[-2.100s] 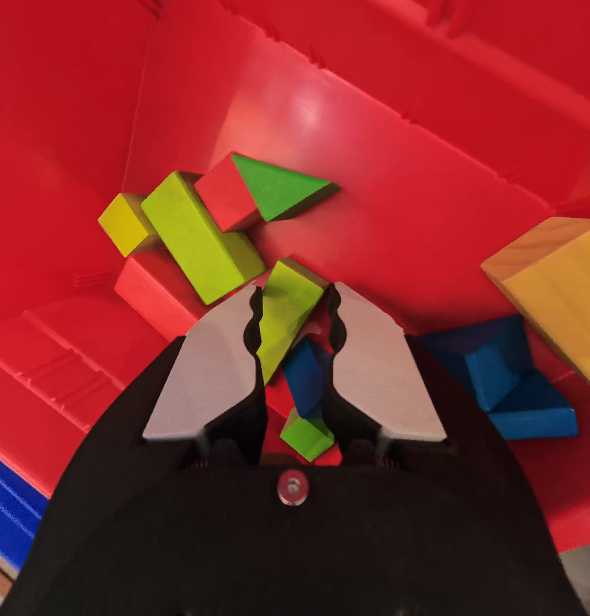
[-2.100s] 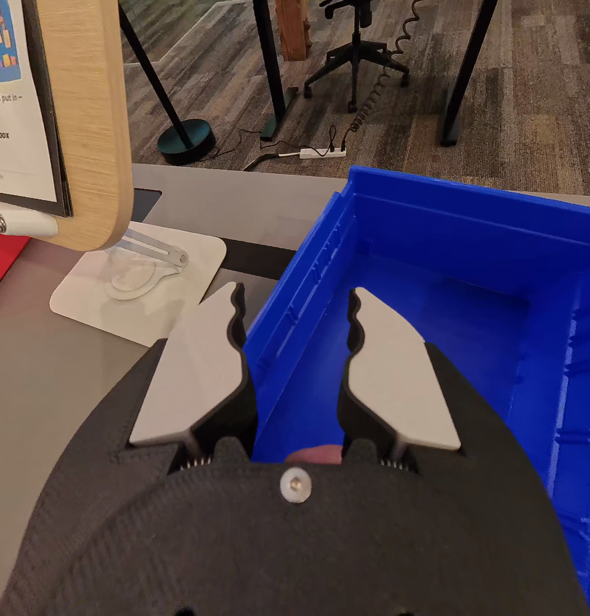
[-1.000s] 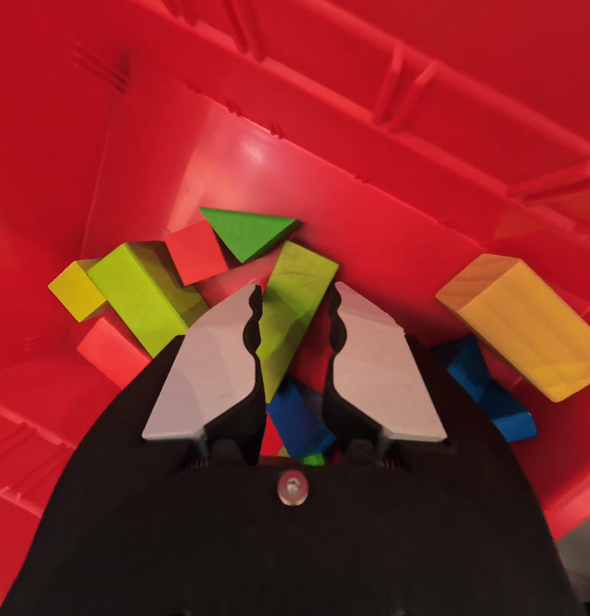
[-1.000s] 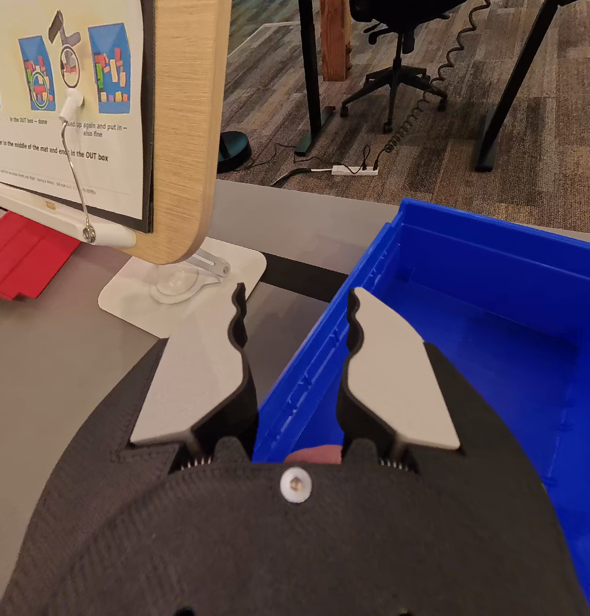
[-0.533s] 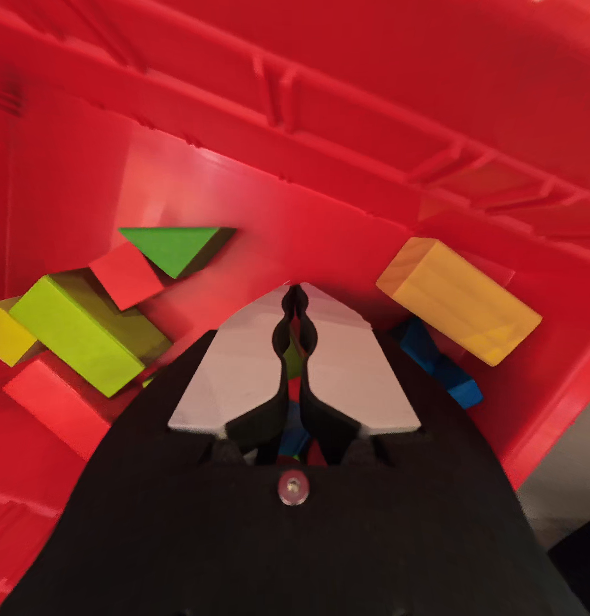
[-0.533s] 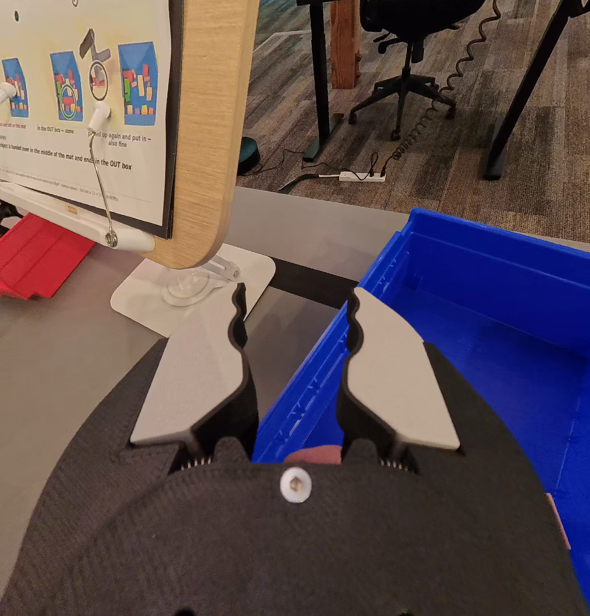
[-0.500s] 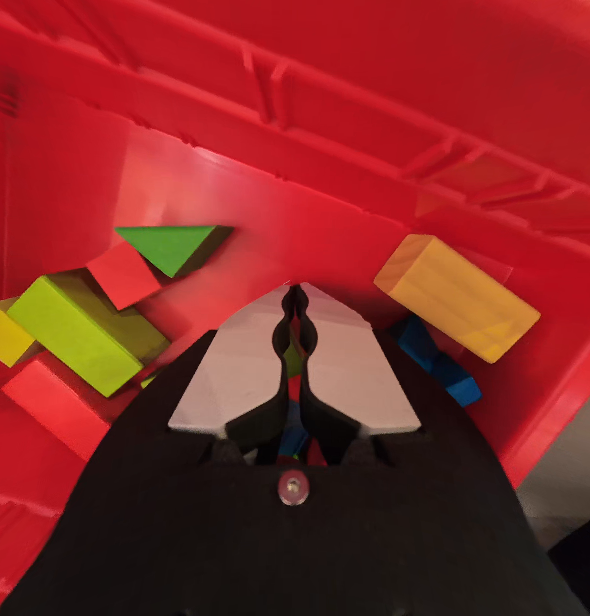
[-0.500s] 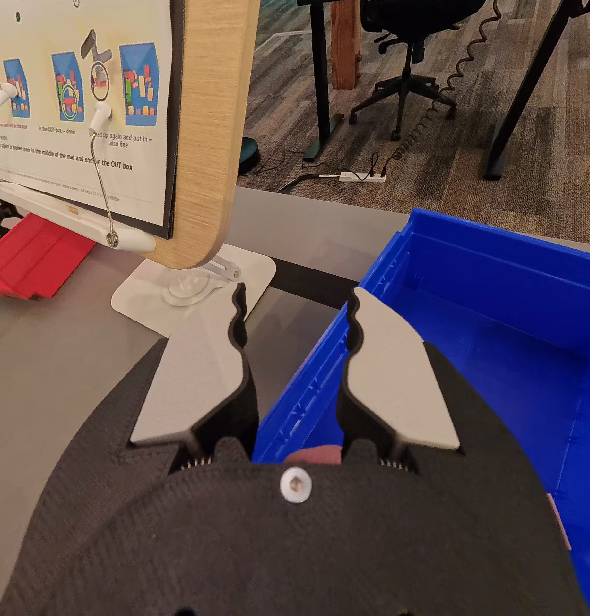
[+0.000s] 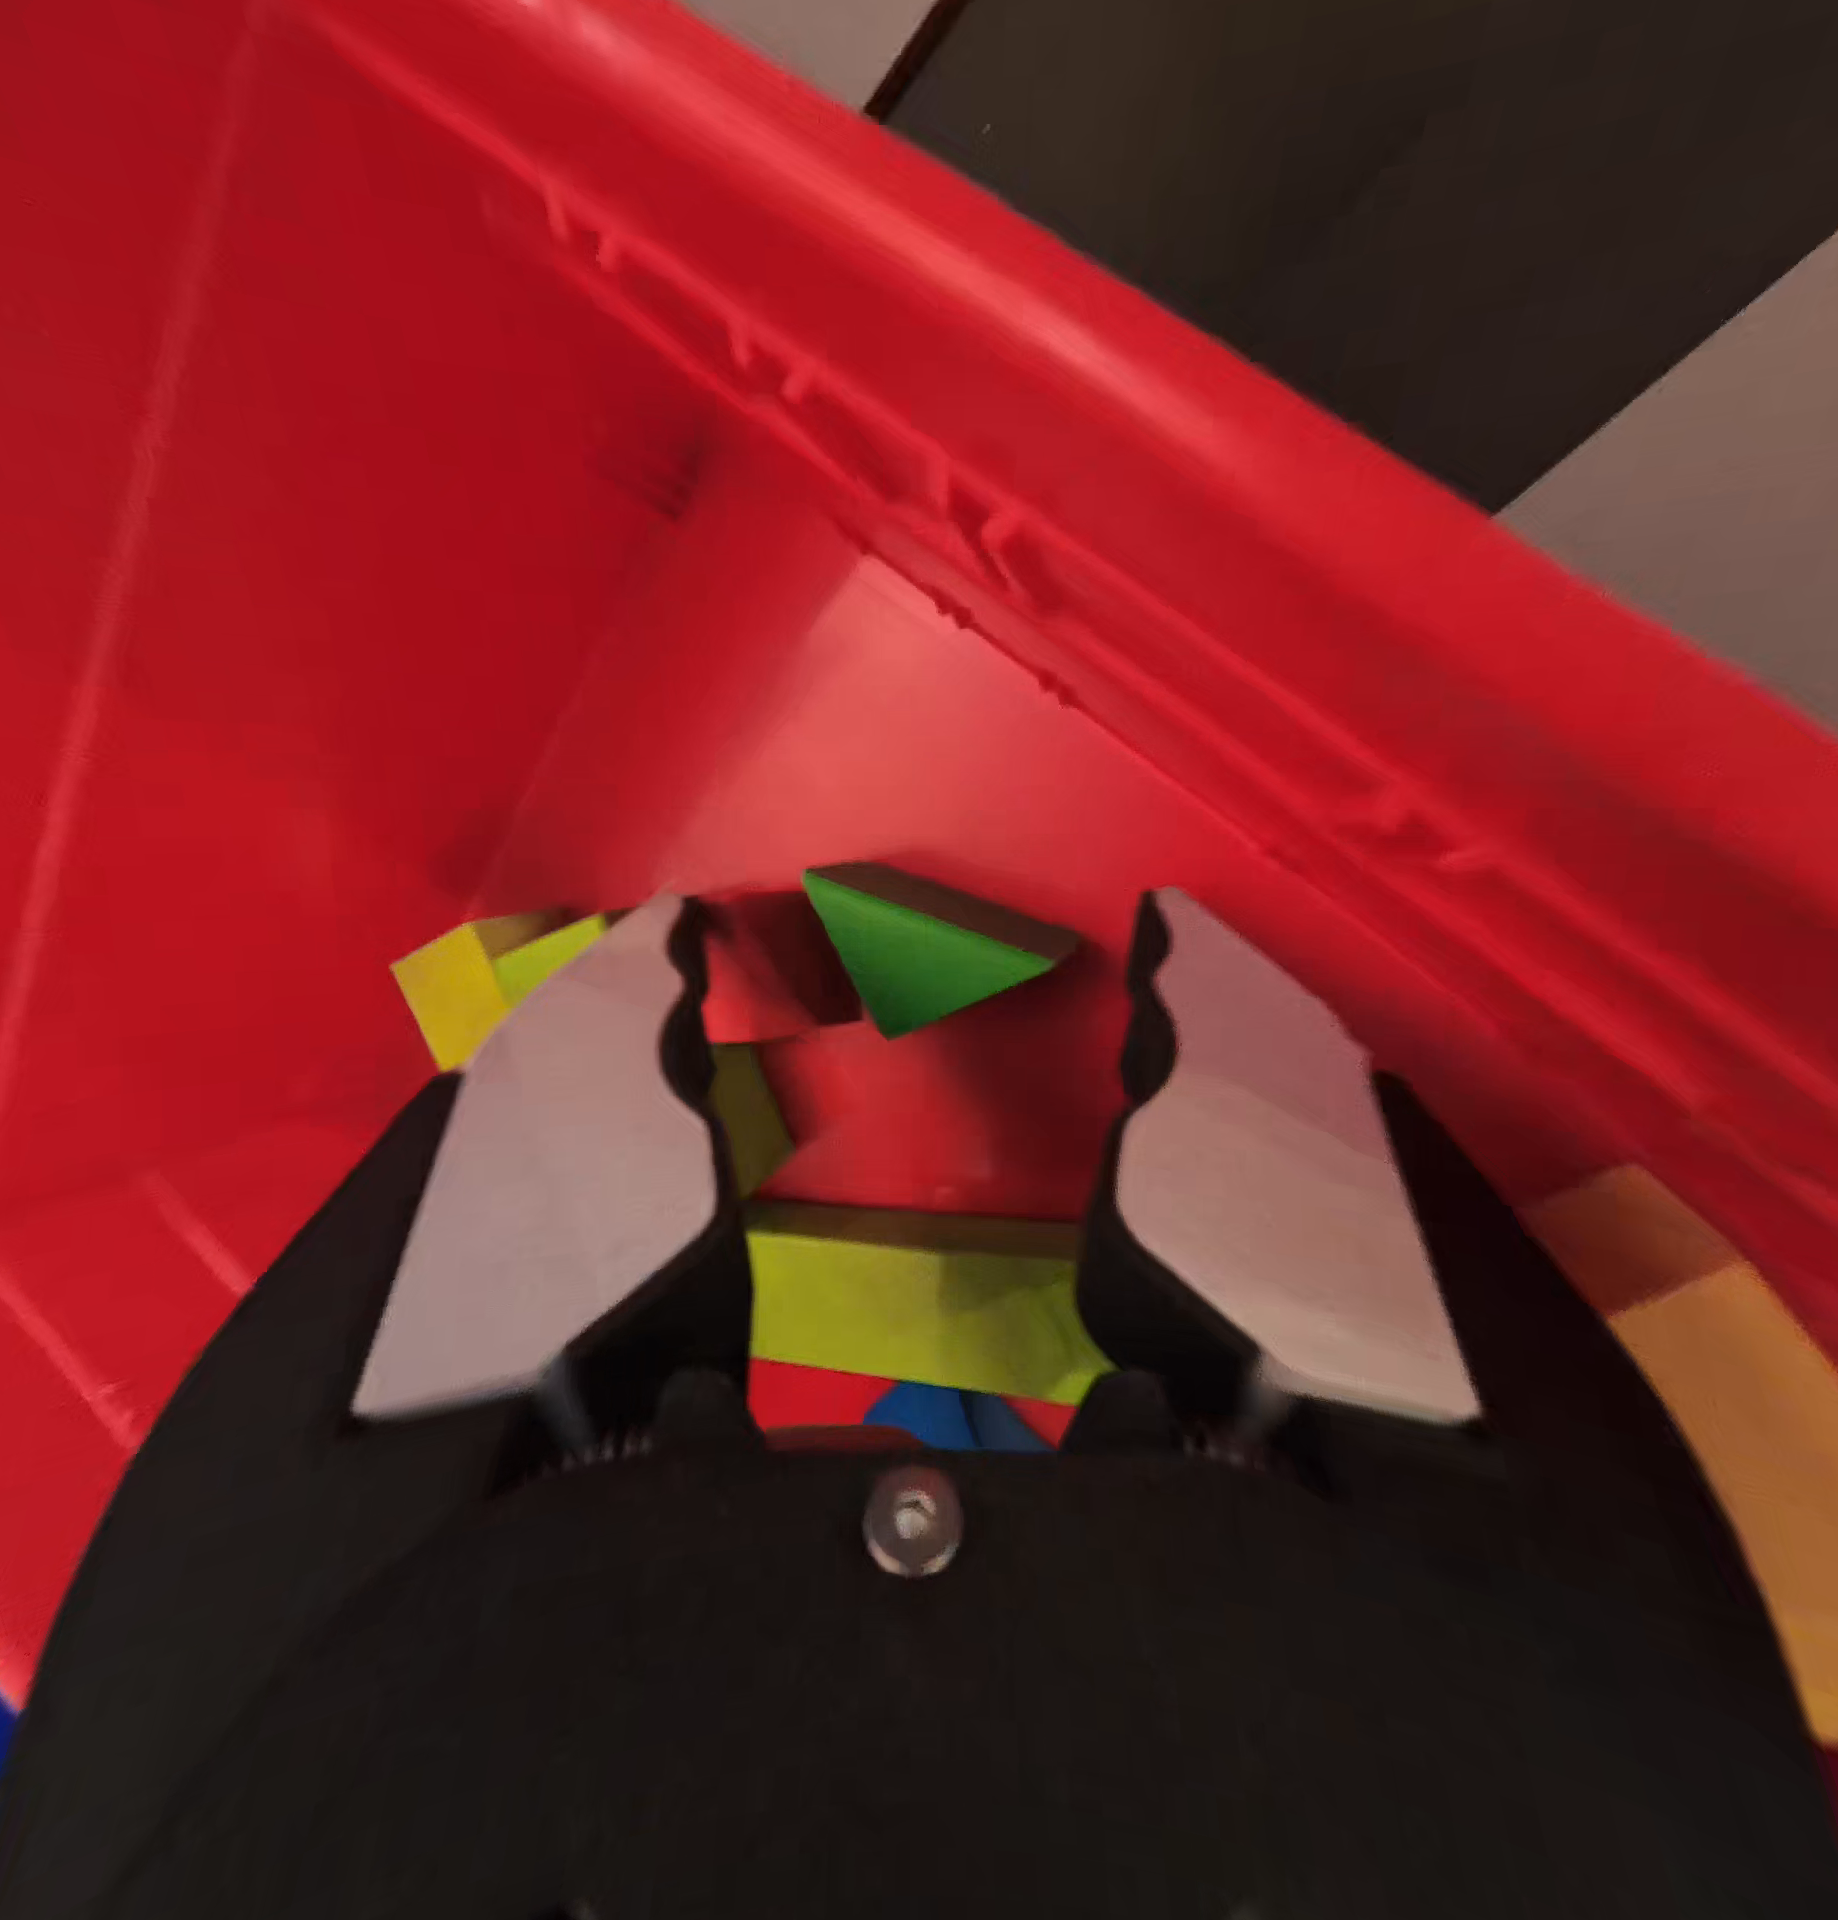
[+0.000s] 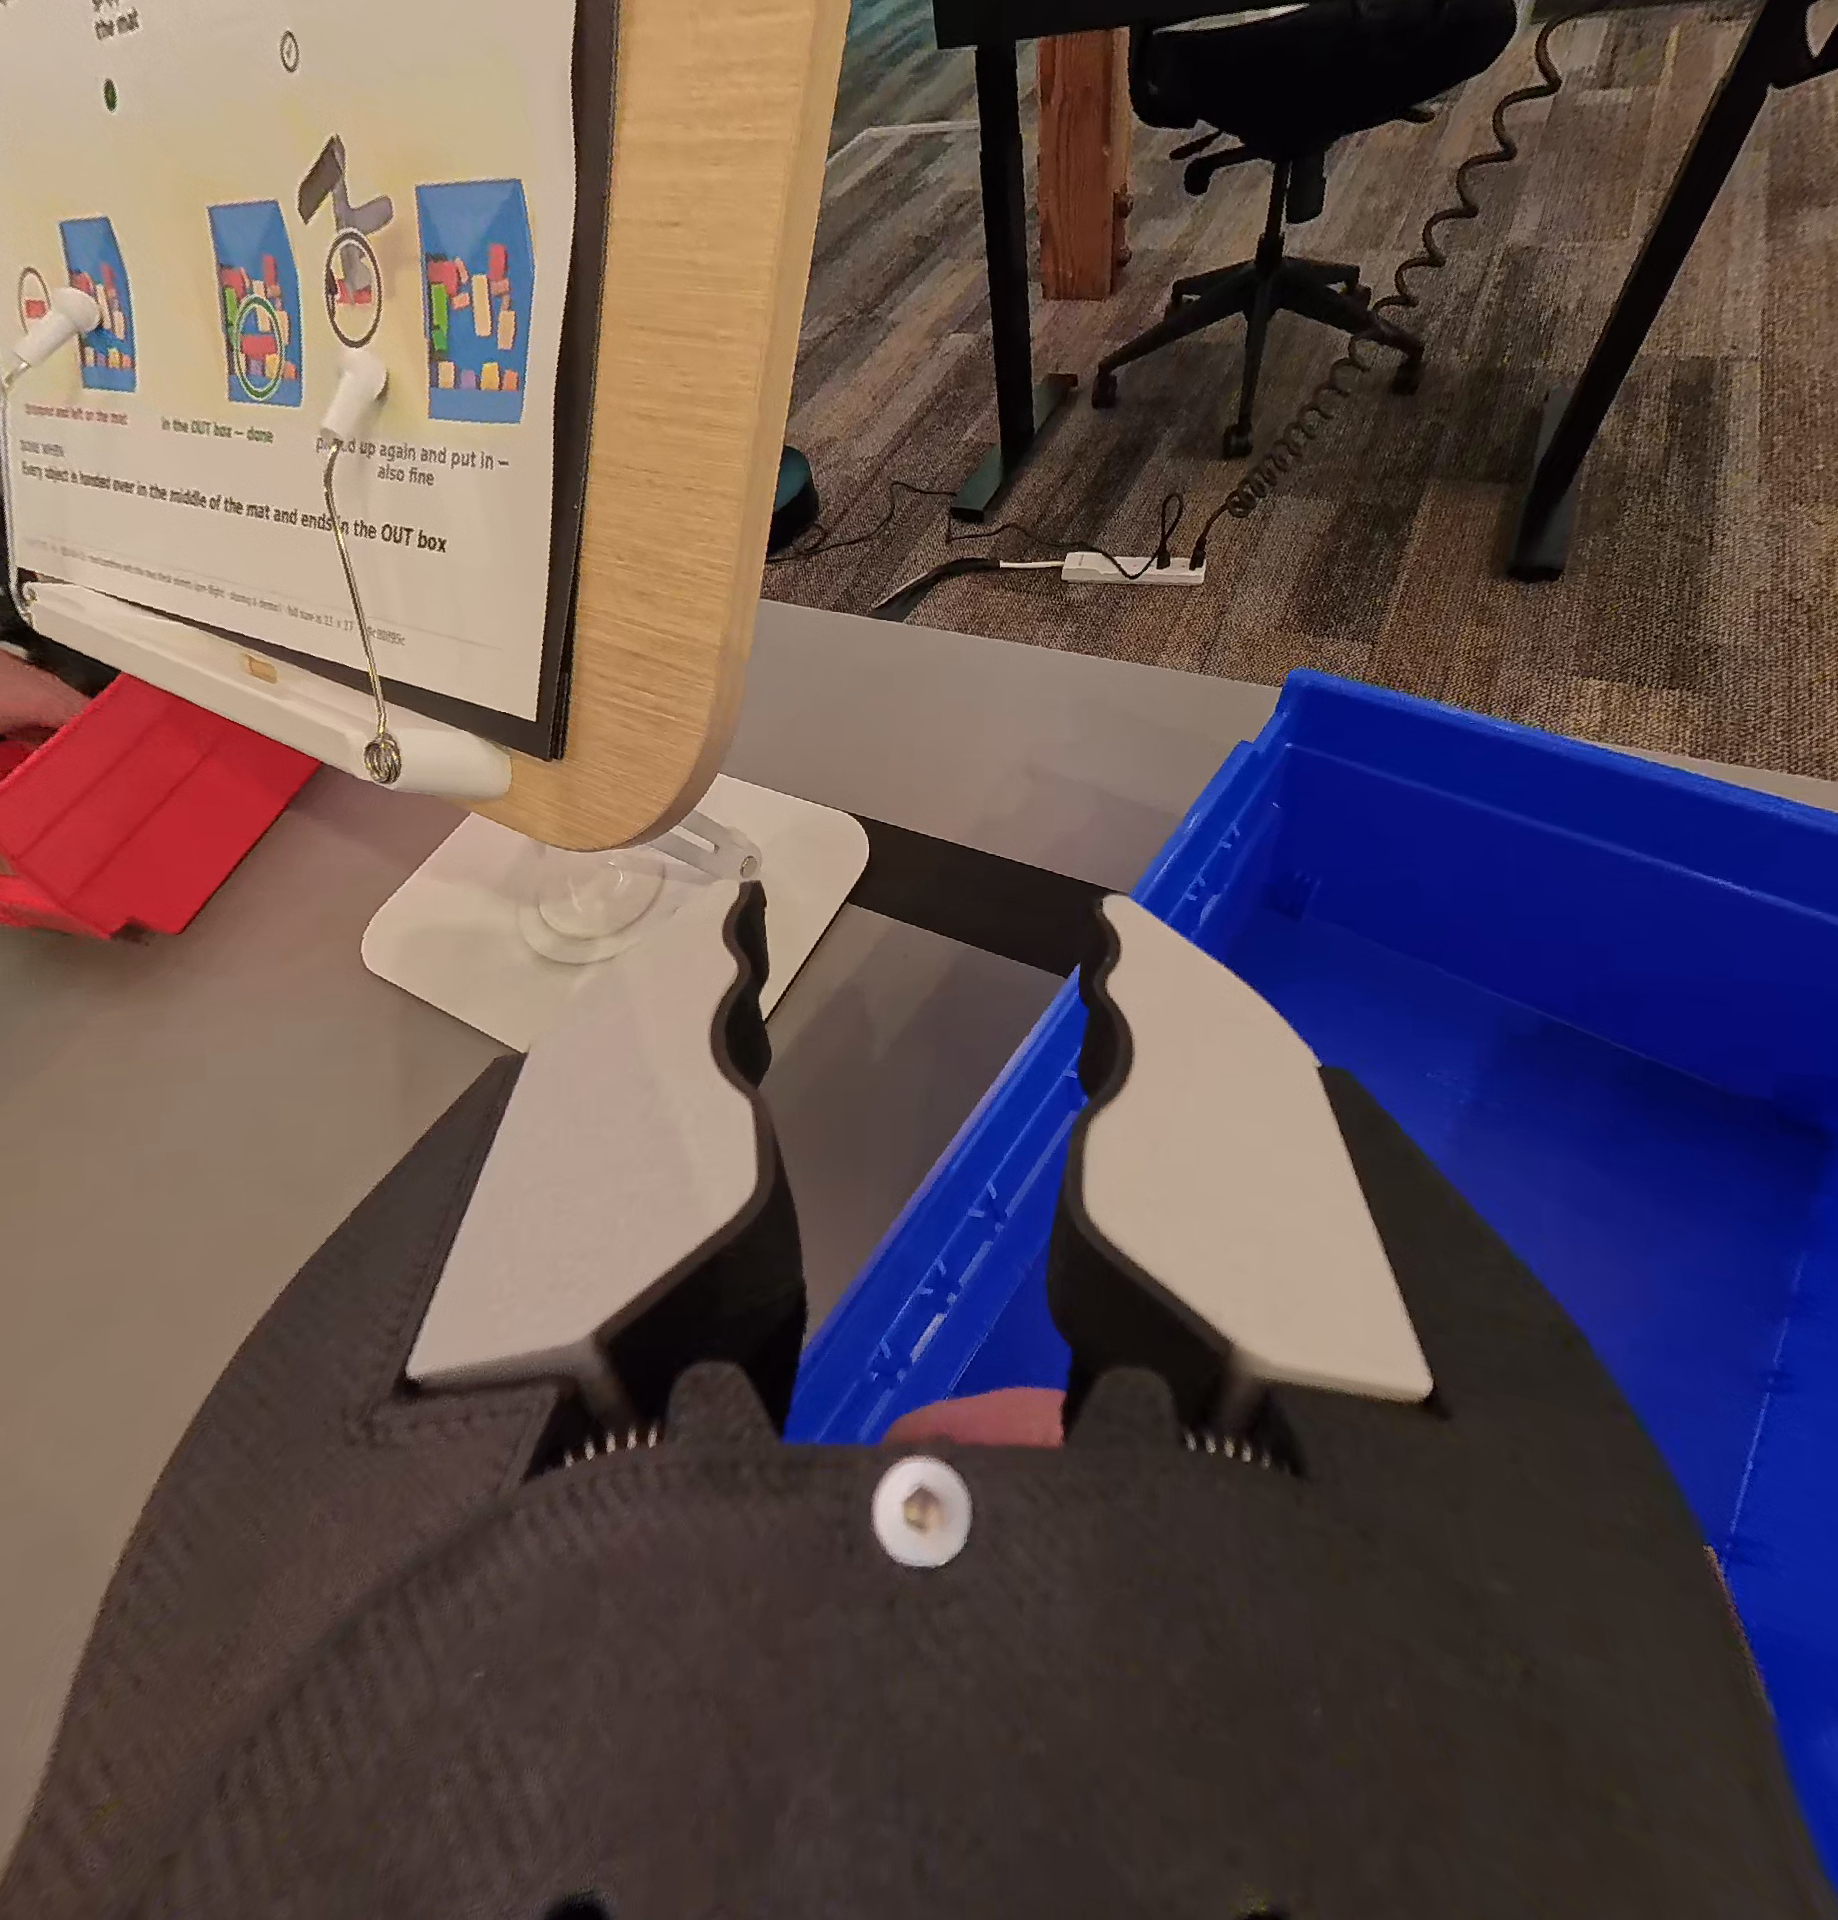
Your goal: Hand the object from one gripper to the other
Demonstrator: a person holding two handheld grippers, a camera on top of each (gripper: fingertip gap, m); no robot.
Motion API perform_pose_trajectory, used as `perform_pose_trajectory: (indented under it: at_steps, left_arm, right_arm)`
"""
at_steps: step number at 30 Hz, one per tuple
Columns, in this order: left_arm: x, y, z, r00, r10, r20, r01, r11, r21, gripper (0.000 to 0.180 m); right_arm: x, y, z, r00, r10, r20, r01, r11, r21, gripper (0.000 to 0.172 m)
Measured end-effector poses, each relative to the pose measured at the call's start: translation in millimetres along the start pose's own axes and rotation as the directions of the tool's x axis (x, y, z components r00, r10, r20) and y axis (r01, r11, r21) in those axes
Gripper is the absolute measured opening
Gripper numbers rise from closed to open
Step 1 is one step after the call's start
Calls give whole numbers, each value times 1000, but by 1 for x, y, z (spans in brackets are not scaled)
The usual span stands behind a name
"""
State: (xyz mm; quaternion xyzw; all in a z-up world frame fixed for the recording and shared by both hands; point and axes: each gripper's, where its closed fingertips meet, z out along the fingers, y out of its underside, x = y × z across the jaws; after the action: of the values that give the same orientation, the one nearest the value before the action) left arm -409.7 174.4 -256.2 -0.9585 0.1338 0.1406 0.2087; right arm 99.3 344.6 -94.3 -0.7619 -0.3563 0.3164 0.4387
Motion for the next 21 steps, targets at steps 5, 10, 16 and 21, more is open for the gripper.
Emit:
perform_pose_trajectory:
  at_steps: [5, 10, 16, 21]
  left_arm:
    - [5, 9, -11, 996, 84, -35, -84, 996, -2, 48]
    - [17, 13, -32, 980, 139, -146, -133, 990, 47, 35]
    - [15, 26, -20, 978, 193, -82, -198, 979, -52, 57]
    - [28, 31, -30, 974, 187, -131, -204, 971, -128, 52]
  right_arm:
    - [0, 1, 1, 1000, 0, 1, 0, 1000, -2, 56]
    - [1, 1, 0, 1000, 3, 0, -3, 1000, -1, 56]
    - [1, 0, 0, 1000, 0, -1, 0, 1000, 0, 56]
    - [2, 0, -1, 1000, 2, -1, -2, 1000, 3, 56]
